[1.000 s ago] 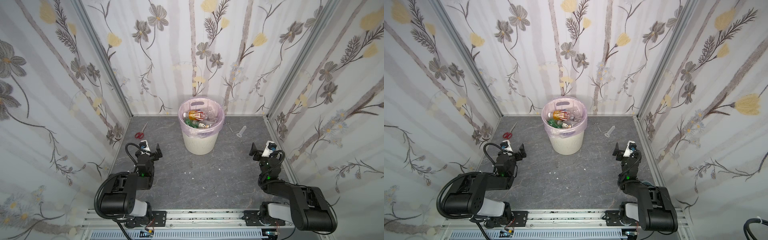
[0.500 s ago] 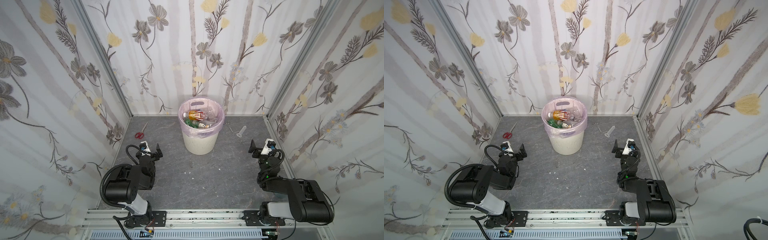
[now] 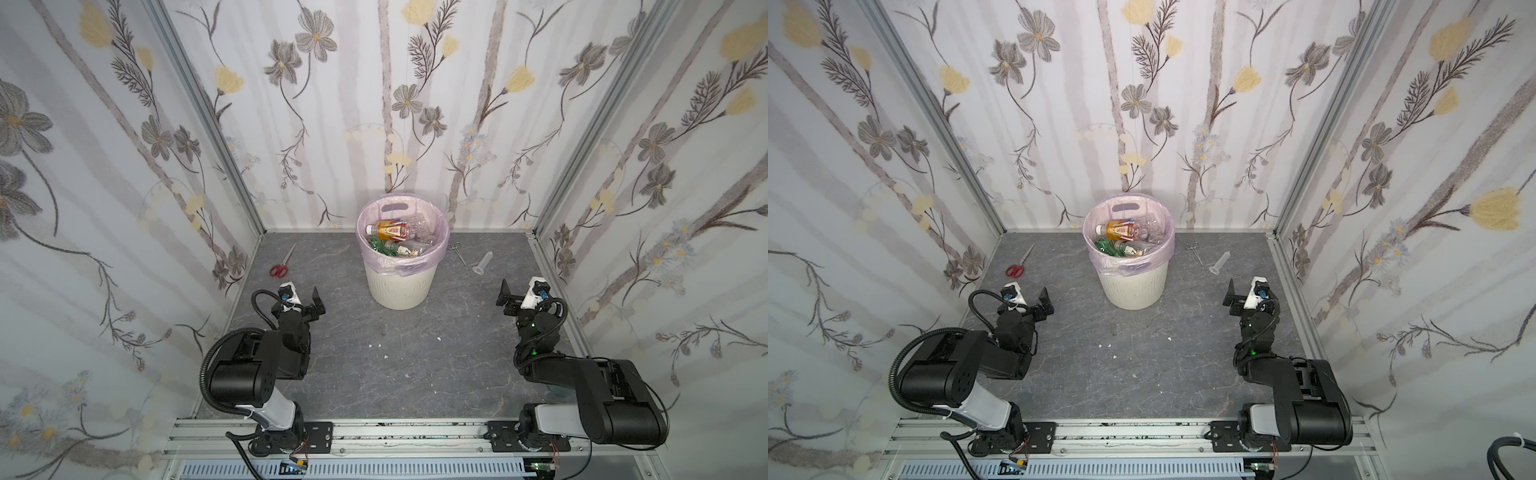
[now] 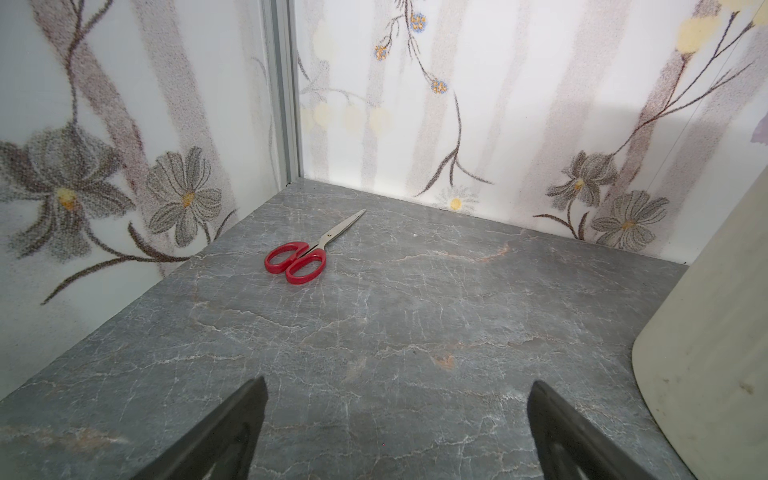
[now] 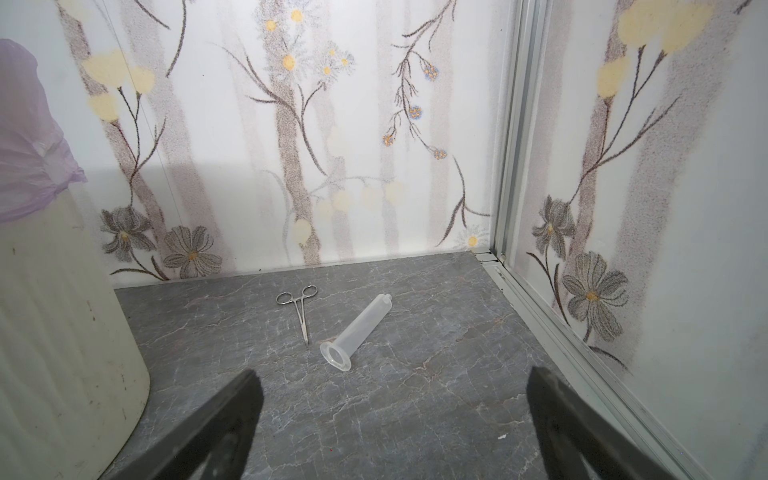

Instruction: Put the plastic bottles in the bin

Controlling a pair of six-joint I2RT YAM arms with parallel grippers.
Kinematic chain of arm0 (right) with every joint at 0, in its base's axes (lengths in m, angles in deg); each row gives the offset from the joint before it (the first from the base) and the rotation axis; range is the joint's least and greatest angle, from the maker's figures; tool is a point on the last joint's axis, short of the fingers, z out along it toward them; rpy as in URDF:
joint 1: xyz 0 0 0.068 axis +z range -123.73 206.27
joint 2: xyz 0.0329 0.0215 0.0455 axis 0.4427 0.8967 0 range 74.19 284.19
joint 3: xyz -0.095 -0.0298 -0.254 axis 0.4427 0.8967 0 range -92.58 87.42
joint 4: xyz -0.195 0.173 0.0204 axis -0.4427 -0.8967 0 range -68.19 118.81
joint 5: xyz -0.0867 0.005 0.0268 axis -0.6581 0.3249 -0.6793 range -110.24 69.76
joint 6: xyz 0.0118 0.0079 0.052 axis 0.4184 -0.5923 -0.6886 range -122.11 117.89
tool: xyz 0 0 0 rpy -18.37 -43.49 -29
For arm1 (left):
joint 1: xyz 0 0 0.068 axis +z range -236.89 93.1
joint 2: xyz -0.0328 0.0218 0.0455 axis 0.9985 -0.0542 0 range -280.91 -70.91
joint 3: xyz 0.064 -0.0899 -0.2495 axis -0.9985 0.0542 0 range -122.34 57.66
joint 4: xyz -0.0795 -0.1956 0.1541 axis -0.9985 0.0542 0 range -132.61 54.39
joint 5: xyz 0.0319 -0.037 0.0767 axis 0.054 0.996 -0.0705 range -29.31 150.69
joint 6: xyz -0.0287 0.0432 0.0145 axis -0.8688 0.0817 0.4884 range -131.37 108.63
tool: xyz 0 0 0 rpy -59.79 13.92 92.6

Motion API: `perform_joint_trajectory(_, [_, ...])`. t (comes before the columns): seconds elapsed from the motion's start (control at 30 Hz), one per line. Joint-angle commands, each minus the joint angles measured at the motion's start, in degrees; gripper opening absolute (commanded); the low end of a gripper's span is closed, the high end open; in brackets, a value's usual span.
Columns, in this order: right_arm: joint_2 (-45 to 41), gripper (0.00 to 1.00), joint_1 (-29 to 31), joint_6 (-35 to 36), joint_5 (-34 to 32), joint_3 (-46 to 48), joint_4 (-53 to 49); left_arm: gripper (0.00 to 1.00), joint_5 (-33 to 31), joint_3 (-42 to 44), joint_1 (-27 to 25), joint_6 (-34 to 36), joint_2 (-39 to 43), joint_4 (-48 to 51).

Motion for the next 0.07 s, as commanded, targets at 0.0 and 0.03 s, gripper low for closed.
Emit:
perform_joint_trajectory(0.0, [0.04, 1.0, 0.32, 1.3, -0.11, -0.23, 0.9, 1.0, -0.69, -0.37, 0.04, -0.25, -0.05, -2.69])
perform_joint_trajectory(0.03, [-0.03, 1.0, 0.3, 1.31, 0.03, -0.28, 0.64, 1.0, -0.77, -0.42, -0.03, -0.24, -0.05, -2.68])
